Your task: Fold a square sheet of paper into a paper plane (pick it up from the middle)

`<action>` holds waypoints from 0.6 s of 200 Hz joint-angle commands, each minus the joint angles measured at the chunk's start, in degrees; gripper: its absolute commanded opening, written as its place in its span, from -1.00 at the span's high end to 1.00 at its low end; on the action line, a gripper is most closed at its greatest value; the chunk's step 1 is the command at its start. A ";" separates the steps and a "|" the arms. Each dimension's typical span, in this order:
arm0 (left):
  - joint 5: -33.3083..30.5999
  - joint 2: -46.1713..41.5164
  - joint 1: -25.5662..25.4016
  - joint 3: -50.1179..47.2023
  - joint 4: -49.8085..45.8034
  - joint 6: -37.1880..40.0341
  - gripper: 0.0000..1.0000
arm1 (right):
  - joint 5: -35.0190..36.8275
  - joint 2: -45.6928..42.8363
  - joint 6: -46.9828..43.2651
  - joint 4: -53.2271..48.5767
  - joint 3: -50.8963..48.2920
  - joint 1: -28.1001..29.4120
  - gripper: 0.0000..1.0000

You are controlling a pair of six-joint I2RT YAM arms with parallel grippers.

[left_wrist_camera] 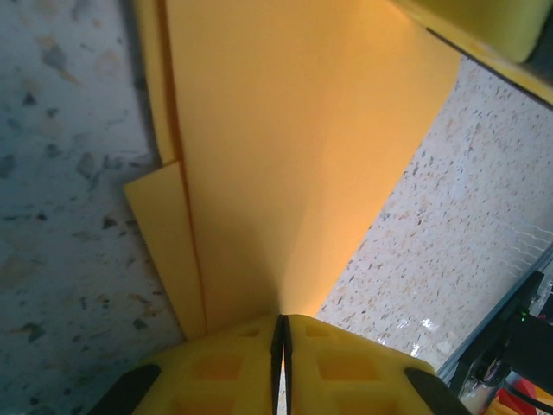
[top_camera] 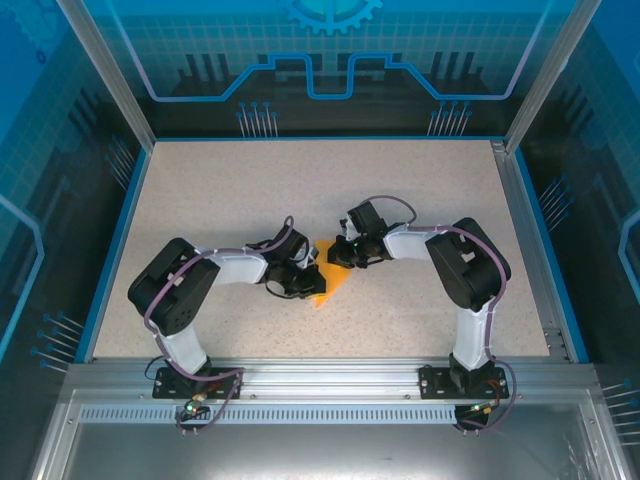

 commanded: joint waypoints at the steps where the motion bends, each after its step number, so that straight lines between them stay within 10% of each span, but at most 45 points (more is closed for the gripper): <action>1: -0.43 0.37 -0.59 -2.85 -3.17 -0.03 0.75 | 2.60 3.72 -1.33 -4.21 -1.19 0.51 0.85; 120: 0.35 -6.56 -2.34 -3.84 -14.61 9.40 0.76 | 2.27 4.38 -1.52 -5.12 -0.73 0.40 0.85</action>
